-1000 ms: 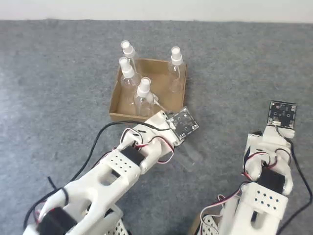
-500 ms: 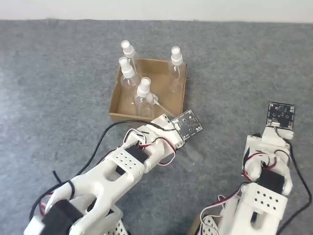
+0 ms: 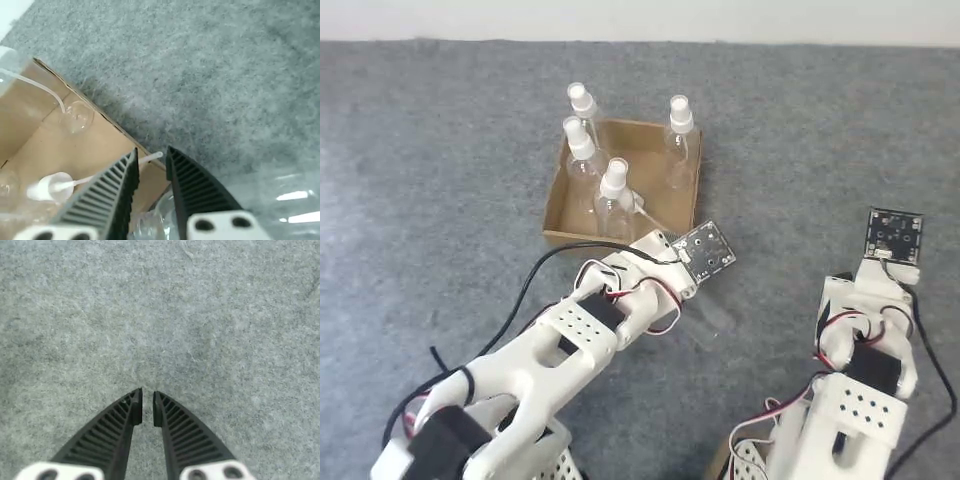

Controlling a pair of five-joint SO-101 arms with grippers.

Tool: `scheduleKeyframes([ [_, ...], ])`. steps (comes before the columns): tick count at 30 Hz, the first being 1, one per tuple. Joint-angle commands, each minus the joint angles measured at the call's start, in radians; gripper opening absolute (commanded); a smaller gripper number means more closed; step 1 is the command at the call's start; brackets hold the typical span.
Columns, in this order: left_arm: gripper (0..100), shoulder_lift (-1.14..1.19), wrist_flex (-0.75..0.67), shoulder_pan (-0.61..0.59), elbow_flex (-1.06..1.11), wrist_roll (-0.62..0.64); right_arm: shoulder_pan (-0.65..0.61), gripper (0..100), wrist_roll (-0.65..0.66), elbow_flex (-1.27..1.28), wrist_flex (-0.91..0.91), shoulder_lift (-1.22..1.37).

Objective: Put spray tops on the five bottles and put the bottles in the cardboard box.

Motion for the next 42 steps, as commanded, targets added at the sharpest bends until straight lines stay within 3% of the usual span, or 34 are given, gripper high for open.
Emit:
scheduleKeyframes([
  [1, 8, -0.006, -0.028, 0.002, -0.053, 0.000, 0.004, 0.6, 0.000, -0.014, -0.021, -0.031],
  [26, 1, -0.018, -0.021, 0.044, -0.053, -0.006, 0.004, 0.6, 0.002, -0.014, -0.021, -0.031],
  [34, 1, -0.020, 0.210, 0.041, -0.208, 0.002, 0.004, 0.6, 0.002, -0.012, -0.021, -0.031],
  [42, 1, -0.020, 0.221, 0.041, -0.229, 0.002, 0.005, 0.6, 0.002, -0.012, -0.021, -0.031],
])
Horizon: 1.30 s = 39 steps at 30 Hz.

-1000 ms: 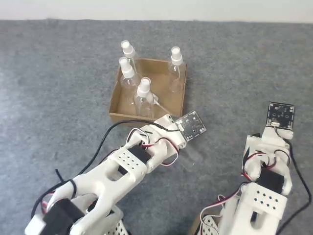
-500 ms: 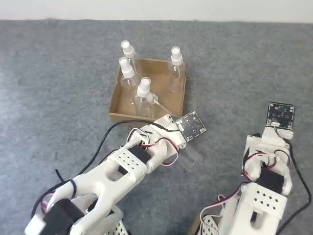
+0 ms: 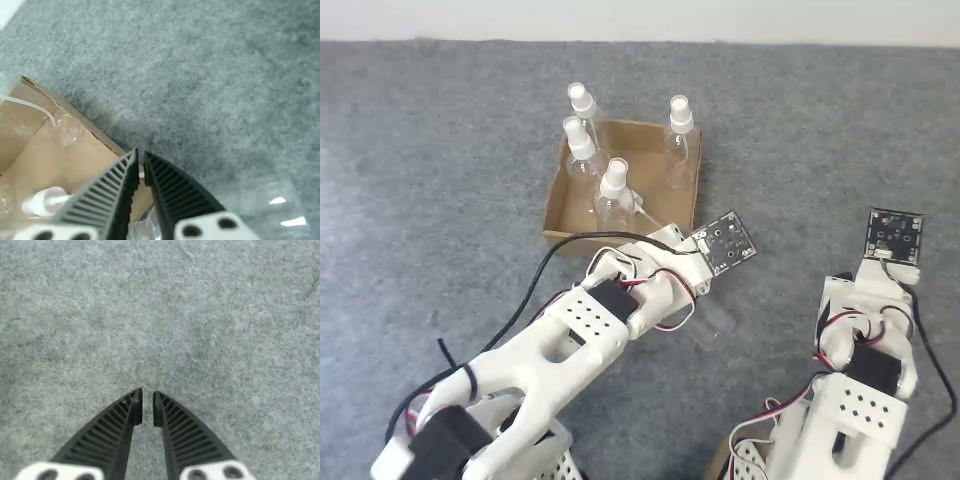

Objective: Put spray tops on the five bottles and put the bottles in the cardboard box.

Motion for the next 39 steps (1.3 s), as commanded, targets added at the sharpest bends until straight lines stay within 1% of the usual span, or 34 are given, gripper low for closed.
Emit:
scheduleKeyframes([
  [1, 1, -0.020, 0.021, -0.005, -0.081, 0.002, 0.005, 0.6, 0.002, -0.012, -0.021, -0.031],
  [4, 1, -0.020, 0.075, -0.006, -0.131, 0.002, 0.005, 0.6, 0.002, -0.012, -0.021, -0.031],
  [8, 1, -0.020, 0.110, -0.006, -0.177, 0.002, 0.005, 0.6, 0.002, -0.012, -0.021, -0.031],
  [15, 1, -0.031, 0.127, -0.006, -0.193, 0.002, 0.005, 0.6, 0.002, -0.012, -0.021, -0.031],
  [21, 1, -0.098, 0.216, -0.006, -0.194, 0.002, 0.005, 0.6, 0.002, -0.012, -0.021, -0.031],
  [23, 4, -0.109, 0.253, -0.006, -0.193, 0.002, 0.005, 0.6, 0.002, -0.011, -0.021, -0.031],
  [26, 12, -0.109, 0.279, -0.020, -0.191, 0.002, 0.005, 0.6, 0.002, -0.011, -0.021, -0.031],
  [30, 15, -0.109, 0.241, -0.064, -0.154, 0.026, 0.005, 0.6, 0.002, -0.009, -0.021, -0.031],
  [33, 16, -0.109, 0.157, -0.091, -0.094, 0.023, 0.005, 0.6, 0.002, -0.009, -0.021, -0.031],
  [36, 17, -0.109, 0.064, -0.091, -0.027, 0.023, 0.005, 0.6, 0.002, -0.009, -0.021, -0.031],
  [39, 17, -0.107, 0.029, -0.081, -0.001, 0.023, 0.005, 0.6, 0.002, -0.009, -0.021, -0.031],
])
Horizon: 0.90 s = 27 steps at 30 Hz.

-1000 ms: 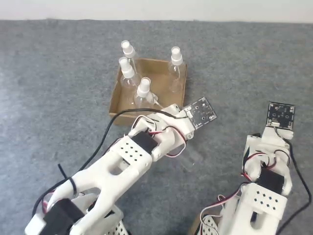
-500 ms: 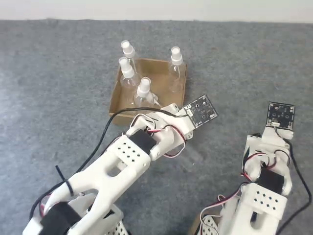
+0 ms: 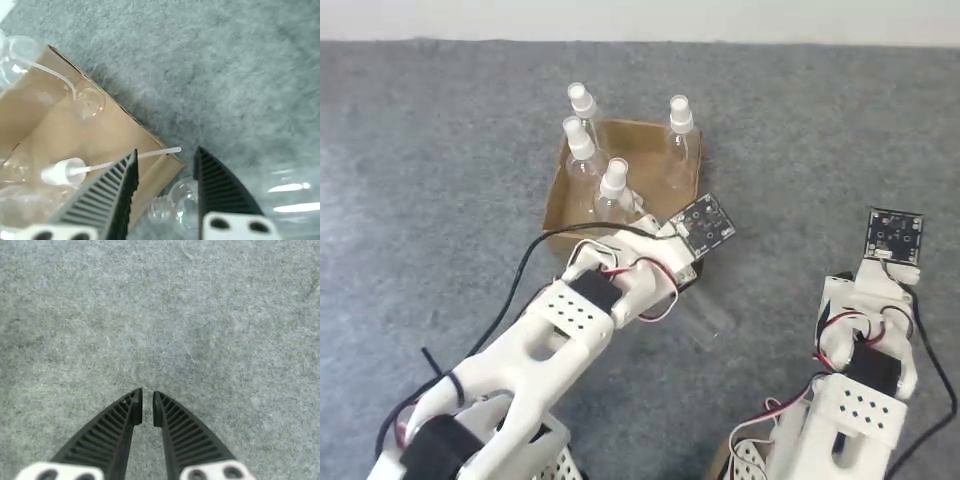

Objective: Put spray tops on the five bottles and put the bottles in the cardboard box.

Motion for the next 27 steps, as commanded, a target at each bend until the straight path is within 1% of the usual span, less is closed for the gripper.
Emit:
scheduleKeyframes([
  [1, 17, -0.051, -0.072, 0.009, 0.007, 0.017, 0.005, 0.6, 0.002, -0.009, -0.021, -0.025],
  [5, 17, -0.049, -0.077, 0.012, 0.008, 0.020, 0.005, 0.6, 0.015, -0.009, -0.021, -0.025],
  [8, 17, -0.038, -0.126, 0.012, 0.027, 0.021, 0.004, 0.6, 0.025, -0.009, -0.021, -0.025],
  [12, 17, 0.046, -0.192, 0.012, 0.030, 0.017, 0.004, 0.6, 0.026, -0.008, -0.021, -0.025],
  [16, 16, 0.107, -0.201, 0.012, -0.005, 0.020, 0.004, 0.6, 0.026, -0.008, -0.021, -0.025],
  [20, 10, 0.109, -0.201, 0.014, -0.012, 0.017, 0.004, 0.6, 0.026, -0.008, -0.021, -0.025],
  [27, 3, 0.107, -0.201, 0.014, -0.012, 0.015, 0.004, 0.6, 0.028, -0.008, -0.021, -0.025],
])
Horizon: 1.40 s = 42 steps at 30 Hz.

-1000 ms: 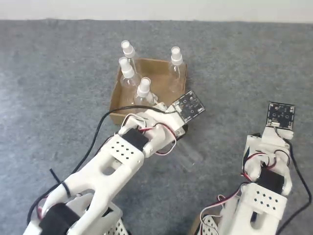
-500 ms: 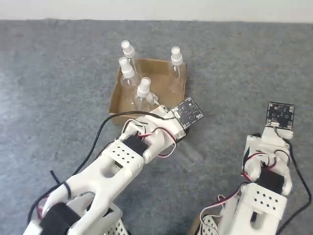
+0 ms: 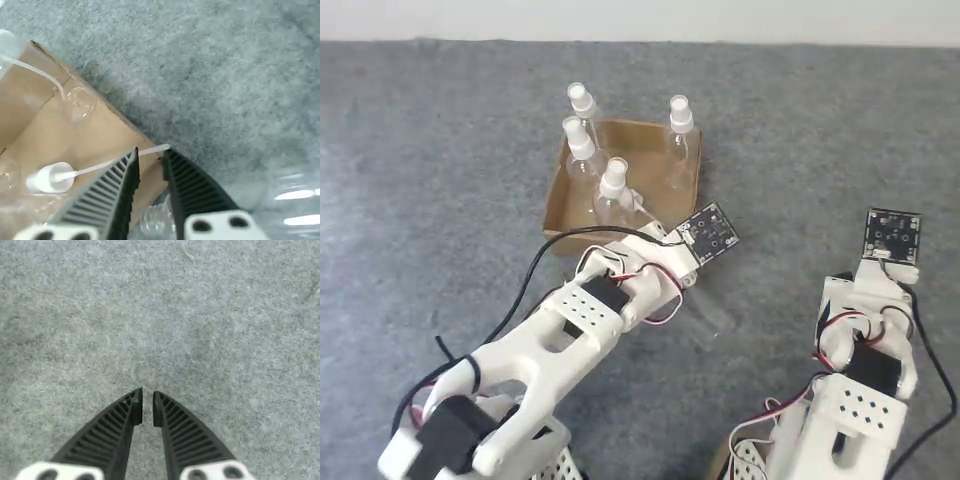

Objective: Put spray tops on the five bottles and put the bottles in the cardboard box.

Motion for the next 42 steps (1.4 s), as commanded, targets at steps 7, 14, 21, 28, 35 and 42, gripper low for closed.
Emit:
scheduleKeyframes([
  [7, 1, -0.083, 0.017, 0.061, -0.051, 0.012, 0.004, 0.6, 0.011, -0.008, -0.021, -0.025],
  [14, 1, -0.109, 0.026, 0.078, -0.050, 0.012, 0.004, 0.6, 0.011, -0.008, -0.021, -0.025],
  [21, 1, -0.110, 0.037, 0.071, -0.073, 0.014, 0.004, 0.6, 0.011, -0.008, -0.021, -0.025],
  [28, 1, -0.110, 0.216, 0.069, -0.209, 0.020, 0.004, 0.6, 0.011, -0.008, -0.021, -0.025],
  [35, 1, -0.110, 0.273, 0.069, -0.259, 0.021, 0.004, 0.6, 0.011, -0.008, -0.022, -0.025],
  [42, 8, -0.103, 0.311, 0.069, -0.262, 0.021, 0.004, 0.6, 0.011, -0.008, -0.022, -0.025],
])
